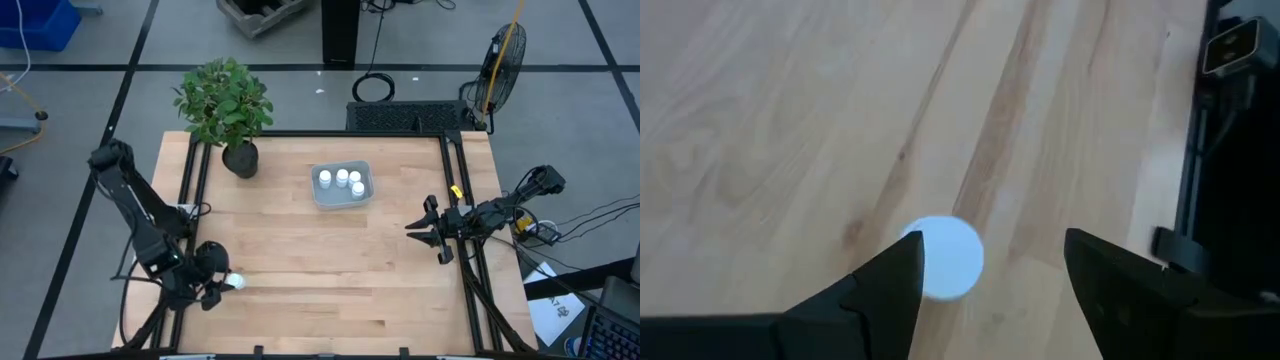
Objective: Pick and place pill bottles into a basket
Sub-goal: Put the white pill bottle into the white bin
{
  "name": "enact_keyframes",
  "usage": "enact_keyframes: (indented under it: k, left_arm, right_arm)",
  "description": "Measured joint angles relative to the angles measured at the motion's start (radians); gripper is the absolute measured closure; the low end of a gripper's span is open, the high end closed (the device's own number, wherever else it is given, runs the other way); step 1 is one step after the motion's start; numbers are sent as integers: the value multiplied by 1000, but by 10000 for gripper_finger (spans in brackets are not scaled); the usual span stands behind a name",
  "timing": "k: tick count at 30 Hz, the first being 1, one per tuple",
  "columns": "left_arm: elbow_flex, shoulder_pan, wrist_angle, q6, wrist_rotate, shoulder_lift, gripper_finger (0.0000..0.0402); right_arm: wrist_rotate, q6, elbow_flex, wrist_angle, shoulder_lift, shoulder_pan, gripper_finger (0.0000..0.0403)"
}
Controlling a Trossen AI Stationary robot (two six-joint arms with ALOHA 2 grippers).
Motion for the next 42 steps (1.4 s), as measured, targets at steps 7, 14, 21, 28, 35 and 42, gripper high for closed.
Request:
enact_keyframes:
  k: [7, 14, 21, 28, 35, 42]
  left_arm:
    - [-24, 1, -1, -3, -15, 28, 149]
    - [-24, 1, -4, -38, -12, 90, 109]
    - [-24, 1, 25, -38, -9, 133, 65]
    - [-24, 3, 15, -46, -4, 178, 60]
    - [-24, 24, 18, -43, 5, 213, 60]
    - [-23, 35, 19, -37, 36, 215, 73]
  right_arm:
    - [0, 0, 0, 0, 0, 0, 324]
    - [0, 0, 0, 0, 0, 0, 323]
    - [0, 0, 0, 0, 0, 0, 325]
    - [0, 0, 0, 0, 0, 0, 325]
    - [0, 0, 0, 0, 0, 0, 323]
    - [0, 0, 0, 0, 0, 0, 324]
